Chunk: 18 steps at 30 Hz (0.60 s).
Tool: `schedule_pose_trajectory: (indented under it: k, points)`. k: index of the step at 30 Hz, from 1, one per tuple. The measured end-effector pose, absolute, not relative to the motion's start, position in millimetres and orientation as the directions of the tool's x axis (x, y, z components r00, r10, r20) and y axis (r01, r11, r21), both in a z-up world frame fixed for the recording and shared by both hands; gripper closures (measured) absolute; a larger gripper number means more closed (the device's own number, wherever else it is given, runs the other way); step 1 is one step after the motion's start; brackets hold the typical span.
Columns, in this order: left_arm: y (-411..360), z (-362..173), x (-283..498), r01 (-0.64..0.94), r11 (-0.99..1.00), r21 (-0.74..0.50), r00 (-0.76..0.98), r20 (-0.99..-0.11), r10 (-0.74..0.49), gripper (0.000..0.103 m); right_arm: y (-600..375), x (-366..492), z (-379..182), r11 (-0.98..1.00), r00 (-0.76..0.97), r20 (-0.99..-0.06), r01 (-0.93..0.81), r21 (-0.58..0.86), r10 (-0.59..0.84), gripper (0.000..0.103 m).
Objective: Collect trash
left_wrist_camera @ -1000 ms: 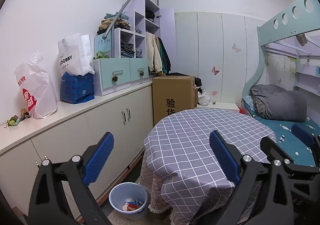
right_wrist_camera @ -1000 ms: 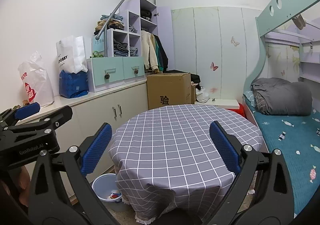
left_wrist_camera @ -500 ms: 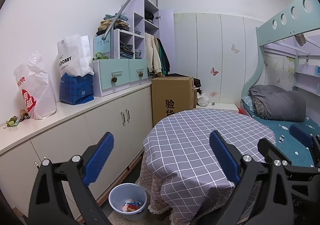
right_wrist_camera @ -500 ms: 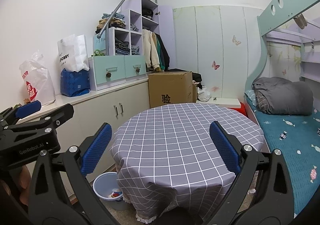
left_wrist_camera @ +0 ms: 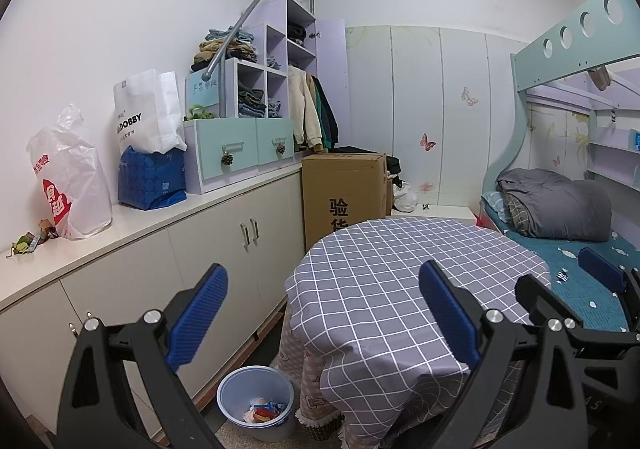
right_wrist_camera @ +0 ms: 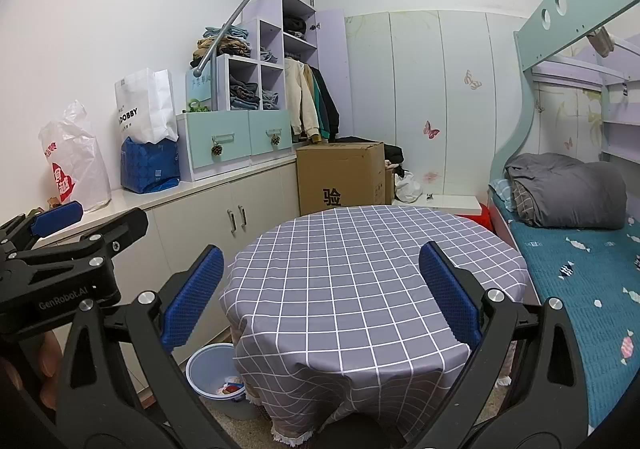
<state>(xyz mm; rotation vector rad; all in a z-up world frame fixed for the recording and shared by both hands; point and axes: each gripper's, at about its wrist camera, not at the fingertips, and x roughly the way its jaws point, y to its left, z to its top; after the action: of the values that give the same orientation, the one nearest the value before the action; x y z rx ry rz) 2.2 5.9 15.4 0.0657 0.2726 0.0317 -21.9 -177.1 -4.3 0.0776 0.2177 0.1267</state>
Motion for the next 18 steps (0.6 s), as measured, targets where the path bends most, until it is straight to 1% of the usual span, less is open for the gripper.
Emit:
schedule_pose_trajectory:
  k: [18]
  points:
    - [5.6, 14.6, 2.1, -0.023, 0.997, 0.07, 0.963, -0.268, 0.04, 0.009, -175.6, -21.9, -4.4, 0.99, 0.97, -0.207, -0.115, 0.086, 0.13, 0.007]
